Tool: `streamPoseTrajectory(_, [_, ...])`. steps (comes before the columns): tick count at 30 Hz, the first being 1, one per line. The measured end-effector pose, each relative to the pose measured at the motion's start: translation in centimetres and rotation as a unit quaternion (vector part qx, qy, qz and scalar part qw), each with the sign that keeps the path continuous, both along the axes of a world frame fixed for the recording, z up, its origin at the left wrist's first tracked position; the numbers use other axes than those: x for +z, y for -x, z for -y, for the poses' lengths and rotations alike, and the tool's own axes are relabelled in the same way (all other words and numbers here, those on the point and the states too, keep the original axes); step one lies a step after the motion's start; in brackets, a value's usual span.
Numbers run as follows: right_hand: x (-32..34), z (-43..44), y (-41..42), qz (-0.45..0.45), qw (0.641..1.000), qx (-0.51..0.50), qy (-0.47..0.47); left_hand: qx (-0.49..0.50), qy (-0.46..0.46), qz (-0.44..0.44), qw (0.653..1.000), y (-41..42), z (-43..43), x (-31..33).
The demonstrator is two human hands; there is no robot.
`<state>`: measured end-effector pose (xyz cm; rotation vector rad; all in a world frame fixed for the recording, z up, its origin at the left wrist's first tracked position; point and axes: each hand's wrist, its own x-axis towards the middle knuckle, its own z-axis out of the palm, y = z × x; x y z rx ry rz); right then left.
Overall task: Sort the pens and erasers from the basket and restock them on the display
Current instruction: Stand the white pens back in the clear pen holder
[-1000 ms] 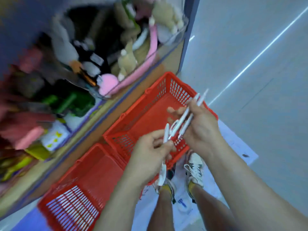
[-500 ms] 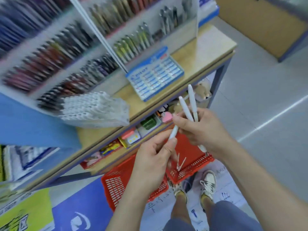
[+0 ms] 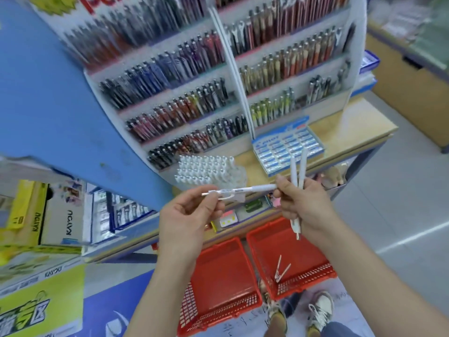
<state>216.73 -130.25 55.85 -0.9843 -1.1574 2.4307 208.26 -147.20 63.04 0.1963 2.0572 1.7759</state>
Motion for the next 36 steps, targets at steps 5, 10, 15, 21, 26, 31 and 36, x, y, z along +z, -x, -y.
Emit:
streamPoseTrajectory(5, [-0.7,1.2,1.9,0.056,0.998,0.015,-0.007,0.006,0.049,-0.088,0.995,3.6,0.5,0.3])
streamPoseTrajectory(10, [-0.7,1.2,2.8,0.017,0.993,-0.011,0.113,-0.010,0.148,-0.199,0.969,7.8,0.2,-0.4])
streamPoseTrajectory(15, [-1.1,1.5,3.0,0.037,0.997,-0.006,0.062,-0.081,0.240,-0.333,0.908,9.5,0.0,-2.0])
streamPoseTrajectory(21, [-1.9,1.7,3.7,0.034,0.997,0.012,0.073,-0.172,0.287,-0.405,0.851,11.0,-1.1,-4.6])
streamPoseTrajectory(26, [-2.5,1.4,4.5,0.056,0.997,0.047,0.038,-0.223,0.329,-0.403,0.824,11.7,-2.3,-6.3])
streamPoseTrajectory(31, [-2.8,0.8,5.0,0.062,0.995,0.050,0.060,-0.253,0.352,-0.384,0.815,11.6,-2.7,-7.1])
streamPoseTrajectory(36, [-3.1,0.4,5.4,0.066,0.993,0.049,0.082,-0.246,0.361,-0.350,0.829,11.4,-3.0,-7.2])
